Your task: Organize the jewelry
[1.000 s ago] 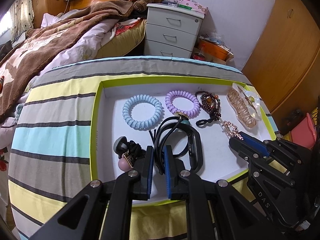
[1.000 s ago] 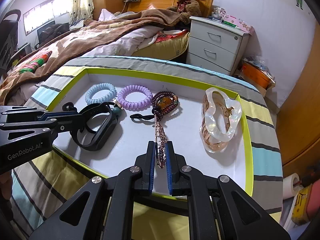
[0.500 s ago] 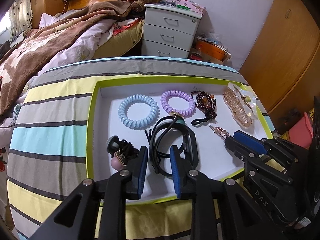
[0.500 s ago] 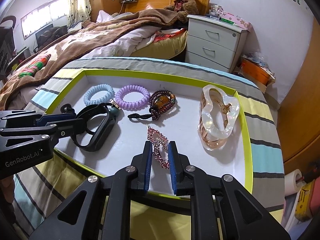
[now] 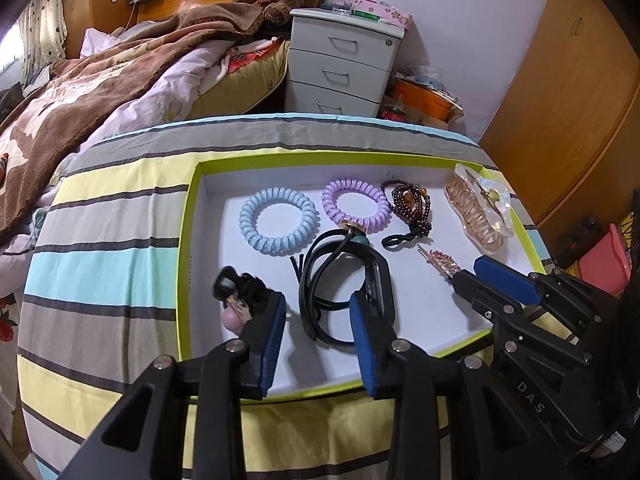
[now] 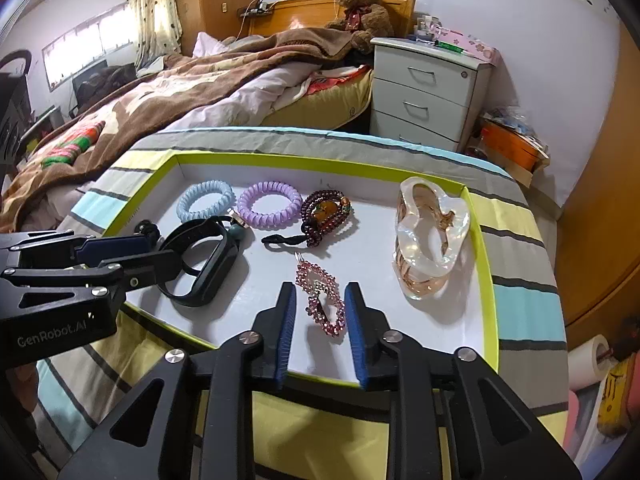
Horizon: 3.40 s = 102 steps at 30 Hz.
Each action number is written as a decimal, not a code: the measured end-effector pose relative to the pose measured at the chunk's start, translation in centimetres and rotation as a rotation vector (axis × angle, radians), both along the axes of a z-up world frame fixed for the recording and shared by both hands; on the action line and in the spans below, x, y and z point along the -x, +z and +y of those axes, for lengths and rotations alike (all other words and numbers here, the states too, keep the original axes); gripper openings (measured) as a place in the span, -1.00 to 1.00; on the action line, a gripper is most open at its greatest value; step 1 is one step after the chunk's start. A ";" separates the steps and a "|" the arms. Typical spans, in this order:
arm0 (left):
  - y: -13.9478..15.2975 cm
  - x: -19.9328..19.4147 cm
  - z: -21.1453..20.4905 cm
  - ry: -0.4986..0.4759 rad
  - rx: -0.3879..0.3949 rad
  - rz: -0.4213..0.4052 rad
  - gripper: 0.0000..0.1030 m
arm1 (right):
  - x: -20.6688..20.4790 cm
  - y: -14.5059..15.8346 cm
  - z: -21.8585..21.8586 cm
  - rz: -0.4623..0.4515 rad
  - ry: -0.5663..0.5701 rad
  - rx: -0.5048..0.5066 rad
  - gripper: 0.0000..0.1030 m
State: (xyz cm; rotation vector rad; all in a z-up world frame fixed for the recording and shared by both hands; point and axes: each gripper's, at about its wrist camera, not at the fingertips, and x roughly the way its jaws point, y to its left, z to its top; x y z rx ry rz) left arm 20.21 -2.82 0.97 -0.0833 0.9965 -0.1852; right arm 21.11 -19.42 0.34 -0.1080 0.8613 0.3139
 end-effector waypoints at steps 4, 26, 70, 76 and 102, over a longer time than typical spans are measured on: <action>0.5 0.7 0.0 0.000 0.000 -0.014 -0.16 | 0.7 0.5 -0.1 -0.013 -0.006 -0.012 -0.29; 2.7 8.2 0.7 0.051 -0.057 -0.156 0.08 | 8.6 3.6 -1.0 -0.129 -0.063 -0.096 -0.23; 2.8 17.4 0.9 0.155 -0.114 -0.317 0.18 | 16.2 3.7 -0.6 -0.206 -0.115 -0.145 -0.22; 2.8 17.4 0.8 0.161 -0.116 -0.318 0.18 | 16.3 3.7 -0.6 -0.205 -0.114 -0.144 -0.22; 3.2 17.9 1.2 0.173 -0.120 -0.307 0.18 | 16.4 3.8 -0.3 -0.206 -0.112 -0.144 -0.22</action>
